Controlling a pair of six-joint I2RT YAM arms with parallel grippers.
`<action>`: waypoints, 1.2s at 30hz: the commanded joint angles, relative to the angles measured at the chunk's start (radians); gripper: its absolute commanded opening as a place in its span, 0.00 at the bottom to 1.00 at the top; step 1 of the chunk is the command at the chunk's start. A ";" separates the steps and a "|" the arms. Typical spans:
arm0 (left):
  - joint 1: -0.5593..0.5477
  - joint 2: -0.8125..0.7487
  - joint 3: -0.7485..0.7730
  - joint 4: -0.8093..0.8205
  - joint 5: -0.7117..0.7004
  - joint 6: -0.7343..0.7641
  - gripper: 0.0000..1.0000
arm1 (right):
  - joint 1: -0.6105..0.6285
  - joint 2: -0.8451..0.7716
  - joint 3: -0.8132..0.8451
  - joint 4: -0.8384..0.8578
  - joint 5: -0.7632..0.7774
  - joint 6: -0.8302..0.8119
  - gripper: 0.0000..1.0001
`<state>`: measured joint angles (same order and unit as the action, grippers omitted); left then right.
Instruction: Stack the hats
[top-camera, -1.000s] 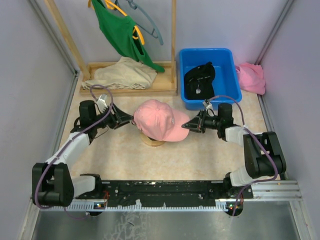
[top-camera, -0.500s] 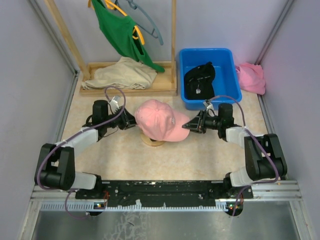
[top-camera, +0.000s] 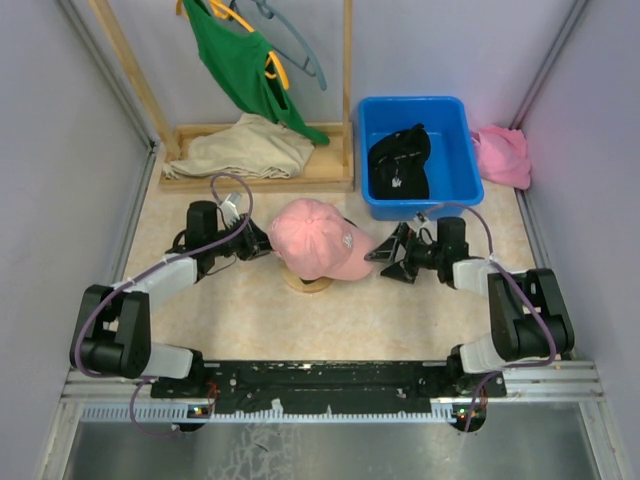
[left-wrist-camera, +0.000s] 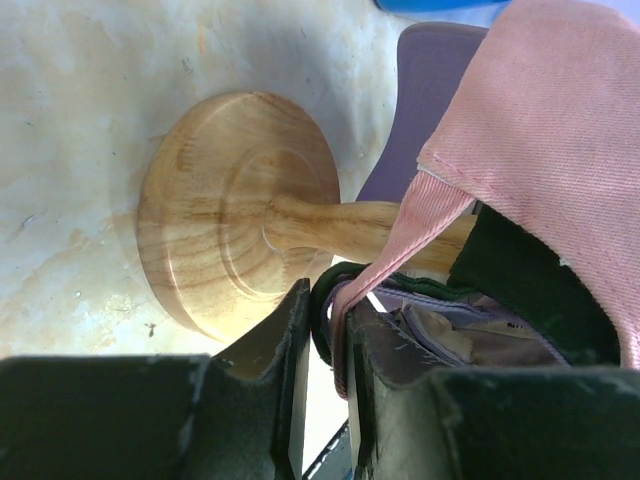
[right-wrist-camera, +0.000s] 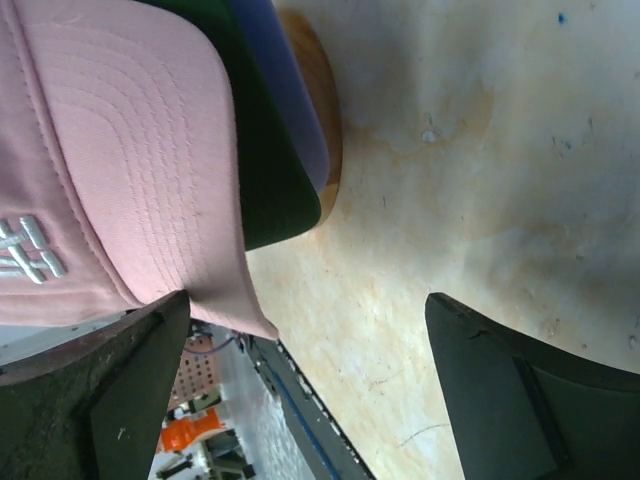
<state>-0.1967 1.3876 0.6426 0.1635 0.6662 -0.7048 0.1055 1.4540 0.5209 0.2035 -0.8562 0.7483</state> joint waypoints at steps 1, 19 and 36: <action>-0.003 0.008 -0.018 -0.073 -0.044 0.052 0.24 | -0.019 -0.035 -0.054 0.145 -0.056 0.064 0.99; -0.003 0.027 -0.014 -0.178 -0.077 0.100 0.20 | -0.033 0.234 -0.226 1.167 -0.165 0.598 0.99; -0.003 0.062 0.026 -0.241 -0.082 0.121 0.19 | -0.032 0.394 -0.210 1.521 -0.064 0.623 0.99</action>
<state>-0.2012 1.4258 0.6586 0.0044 0.6422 -0.6266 0.0799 1.9003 0.2821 1.5551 -0.9573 1.3918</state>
